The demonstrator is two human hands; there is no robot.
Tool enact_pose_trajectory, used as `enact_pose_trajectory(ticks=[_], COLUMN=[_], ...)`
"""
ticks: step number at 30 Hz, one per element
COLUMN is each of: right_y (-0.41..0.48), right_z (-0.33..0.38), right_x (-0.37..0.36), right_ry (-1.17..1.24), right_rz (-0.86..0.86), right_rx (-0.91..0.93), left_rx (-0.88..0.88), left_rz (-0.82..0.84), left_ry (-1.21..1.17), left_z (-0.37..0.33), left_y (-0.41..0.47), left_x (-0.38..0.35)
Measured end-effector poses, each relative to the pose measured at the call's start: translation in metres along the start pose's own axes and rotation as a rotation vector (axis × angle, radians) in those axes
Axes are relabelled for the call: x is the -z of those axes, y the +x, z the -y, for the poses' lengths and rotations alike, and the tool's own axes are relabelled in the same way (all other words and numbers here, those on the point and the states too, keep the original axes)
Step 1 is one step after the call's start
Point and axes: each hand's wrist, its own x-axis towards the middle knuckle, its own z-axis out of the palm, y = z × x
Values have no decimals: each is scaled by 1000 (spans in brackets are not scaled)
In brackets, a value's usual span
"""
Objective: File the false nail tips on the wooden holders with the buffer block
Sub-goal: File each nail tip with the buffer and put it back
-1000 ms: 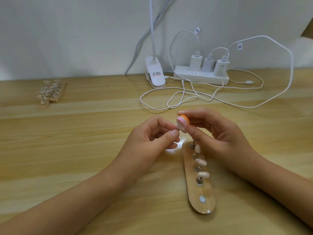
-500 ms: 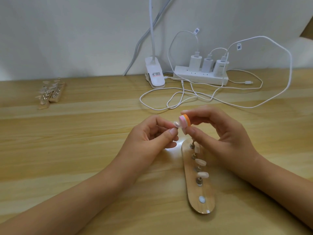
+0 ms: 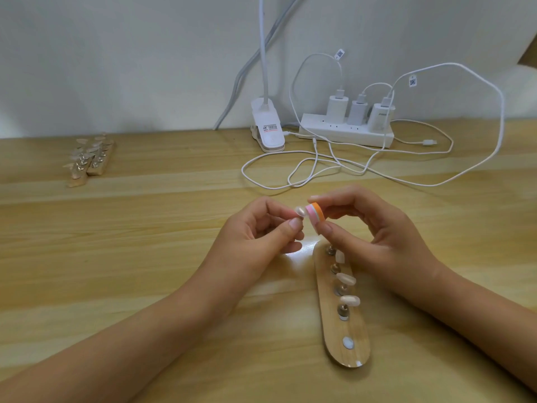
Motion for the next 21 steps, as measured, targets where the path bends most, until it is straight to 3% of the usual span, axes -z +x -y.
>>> enact_pose_trajectory(ticks=[13,21], right_y=[0,0], right_z=[-1,1], right_x=[1,1], right_ry=[26,-8], right_rz=[33,-20], right_rx=[-78,29], left_rx=[-13,-8], left_rz=[28,29], left_ry=[19,20], left_z=[-2,-2], left_y=[-1,-1], left_x=[-2,-2])
